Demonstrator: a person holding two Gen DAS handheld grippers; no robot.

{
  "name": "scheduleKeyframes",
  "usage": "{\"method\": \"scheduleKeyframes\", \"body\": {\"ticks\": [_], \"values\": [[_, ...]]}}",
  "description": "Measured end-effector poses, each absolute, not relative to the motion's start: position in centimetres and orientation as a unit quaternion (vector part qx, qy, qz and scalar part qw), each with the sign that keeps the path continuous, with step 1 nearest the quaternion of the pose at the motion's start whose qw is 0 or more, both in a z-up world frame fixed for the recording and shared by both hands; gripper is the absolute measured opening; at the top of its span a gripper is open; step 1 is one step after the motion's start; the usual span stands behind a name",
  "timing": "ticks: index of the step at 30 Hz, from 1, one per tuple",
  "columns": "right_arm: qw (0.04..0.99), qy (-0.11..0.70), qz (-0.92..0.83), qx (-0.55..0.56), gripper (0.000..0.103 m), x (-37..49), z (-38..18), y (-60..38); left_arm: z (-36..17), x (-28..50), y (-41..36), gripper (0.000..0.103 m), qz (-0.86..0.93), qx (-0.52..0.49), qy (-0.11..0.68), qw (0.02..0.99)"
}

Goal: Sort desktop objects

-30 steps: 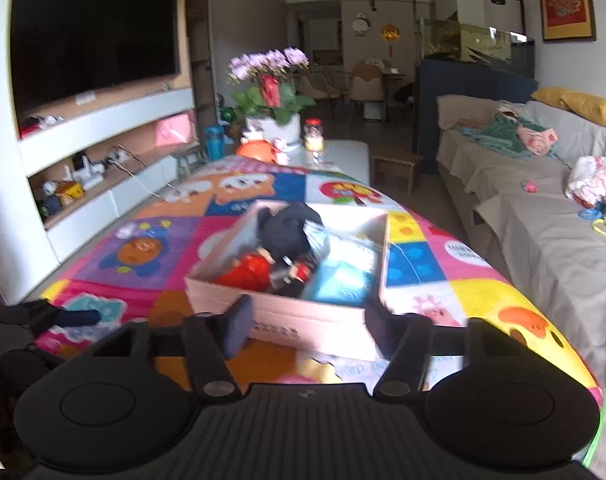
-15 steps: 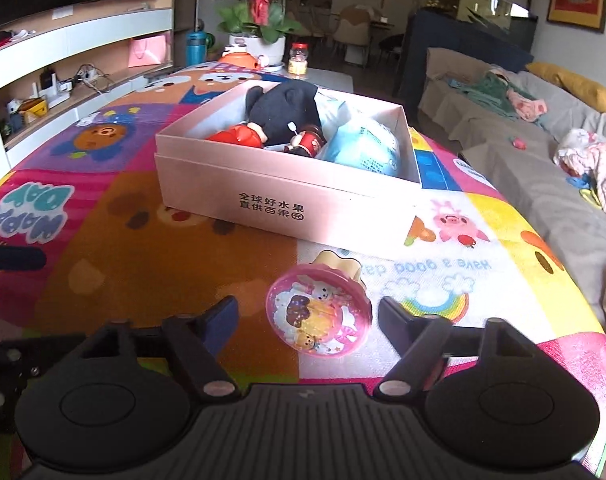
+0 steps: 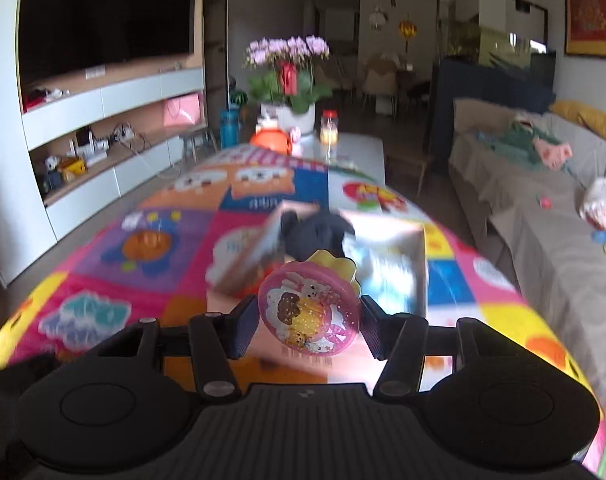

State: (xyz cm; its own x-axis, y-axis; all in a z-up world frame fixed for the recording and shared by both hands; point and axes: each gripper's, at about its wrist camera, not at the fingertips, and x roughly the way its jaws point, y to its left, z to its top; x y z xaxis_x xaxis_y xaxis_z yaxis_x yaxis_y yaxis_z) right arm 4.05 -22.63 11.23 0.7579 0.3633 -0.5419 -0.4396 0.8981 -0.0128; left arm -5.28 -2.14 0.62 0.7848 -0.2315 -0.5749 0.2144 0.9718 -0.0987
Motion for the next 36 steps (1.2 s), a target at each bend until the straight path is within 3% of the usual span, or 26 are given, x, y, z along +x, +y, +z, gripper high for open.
{"method": "scheduleKeyframes", "body": {"ticks": [4,8,12,18,26,31,36], "values": [[0.945,0.251,0.193,-0.085,0.055,8.7,11.4,-19.8,0.5,-5.3,-1.9,0.102,-0.115,-0.023,0.307,0.944],[0.946,0.276,0.155,-0.069,0.06,12.3,10.3,-19.2,0.5,-5.4,-1.7,0.103,-0.113,-0.031,0.306,0.945],[0.947,0.279,0.16,-0.019,0.081,10.1,9.4,-22.0,0.3,-5.0,-1.4,0.103,-0.11,-0.045,0.317,0.941],[0.949,0.279,0.146,-0.019,0.103,3.4,6.1,-25.6,0.1,-4.6,-1.6,0.103,-0.099,-0.041,0.331,0.938],[0.937,0.324,0.126,-0.035,0.103,-0.7,0.2,-25.8,0.1,-3.0,-3.7,0.103,-0.066,0.013,0.329,0.942],[0.922,0.369,0.105,-0.04,0.103,0.9,-1.1,-25.6,0.2,0.0,-3.9,0.103,0.011,0.007,0.32,0.947],[0.927,0.363,0.092,-0.027,0.103,2.0,-1.6,-25.8,-0.3,1.9,-4.3,0.103,0.038,-0.012,0.347,0.937]]}}
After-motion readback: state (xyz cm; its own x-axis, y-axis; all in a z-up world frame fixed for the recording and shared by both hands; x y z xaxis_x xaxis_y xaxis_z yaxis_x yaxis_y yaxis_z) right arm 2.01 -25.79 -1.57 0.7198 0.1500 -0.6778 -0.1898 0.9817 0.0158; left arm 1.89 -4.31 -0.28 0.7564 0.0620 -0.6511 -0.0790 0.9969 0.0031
